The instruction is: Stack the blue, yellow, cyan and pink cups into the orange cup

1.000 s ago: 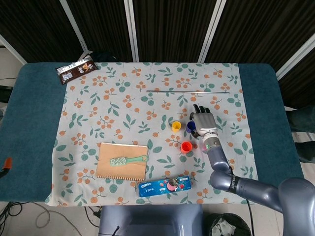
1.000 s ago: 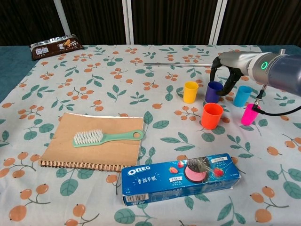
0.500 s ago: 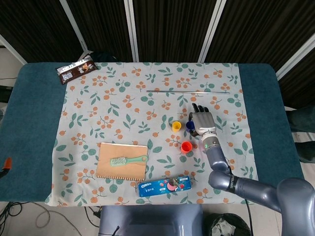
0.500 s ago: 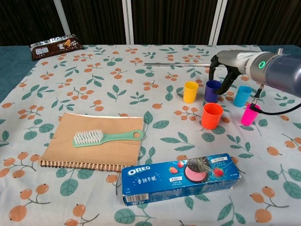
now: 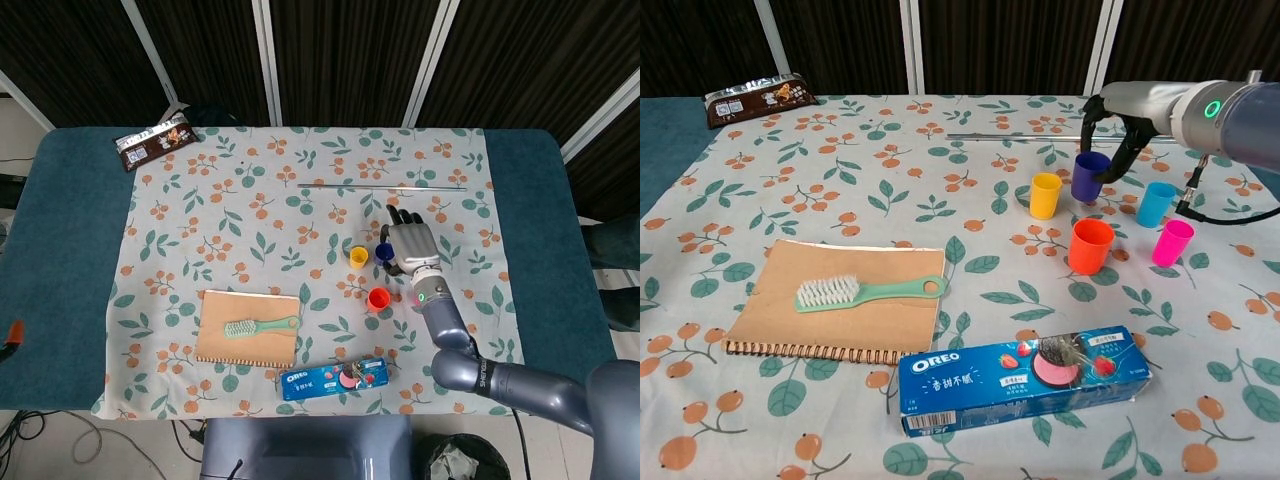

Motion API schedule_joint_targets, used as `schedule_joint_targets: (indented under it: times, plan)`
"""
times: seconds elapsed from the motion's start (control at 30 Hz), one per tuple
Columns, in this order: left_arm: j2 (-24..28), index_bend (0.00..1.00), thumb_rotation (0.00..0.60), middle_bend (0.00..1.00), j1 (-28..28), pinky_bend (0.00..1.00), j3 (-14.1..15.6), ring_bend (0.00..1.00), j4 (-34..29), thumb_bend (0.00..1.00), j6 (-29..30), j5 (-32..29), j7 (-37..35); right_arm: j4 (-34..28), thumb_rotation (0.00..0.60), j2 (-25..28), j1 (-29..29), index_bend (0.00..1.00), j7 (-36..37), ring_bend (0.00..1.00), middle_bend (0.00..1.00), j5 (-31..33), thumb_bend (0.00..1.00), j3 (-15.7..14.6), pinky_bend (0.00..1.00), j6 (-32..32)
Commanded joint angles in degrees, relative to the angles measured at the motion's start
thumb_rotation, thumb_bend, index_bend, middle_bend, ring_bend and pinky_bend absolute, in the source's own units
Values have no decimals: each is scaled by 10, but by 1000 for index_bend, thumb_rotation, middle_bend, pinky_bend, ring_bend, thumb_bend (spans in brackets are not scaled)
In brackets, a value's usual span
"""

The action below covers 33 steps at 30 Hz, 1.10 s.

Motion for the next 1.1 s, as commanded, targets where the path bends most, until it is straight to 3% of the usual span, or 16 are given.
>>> schedule_joint_targets:
  times: [0.03,0.17,0.4,1.1]
  plan:
    - [0,133,600,29,0,31,0,0,-1,331,0,1,0,-85,600,54,-1,485,-37,95,0,5,395,-8,137,22]
    - [0,132,600,30,0,31,1,0,-1,331,1,2,0,-172,600,93,-8,484,-57,95,0,2,395,-21,138,46]
    - [-1,133,600,30,0,31,2,0,-2,331,0,3,1,-246,600,114,-19,485,-67,95,0,-18,395,-40,145,76]
    - [-1,132,600,30,0,31,0,0,-2,331,1,2,1,-226,600,69,-28,487,-53,96,0,-52,394,-75,148,94]
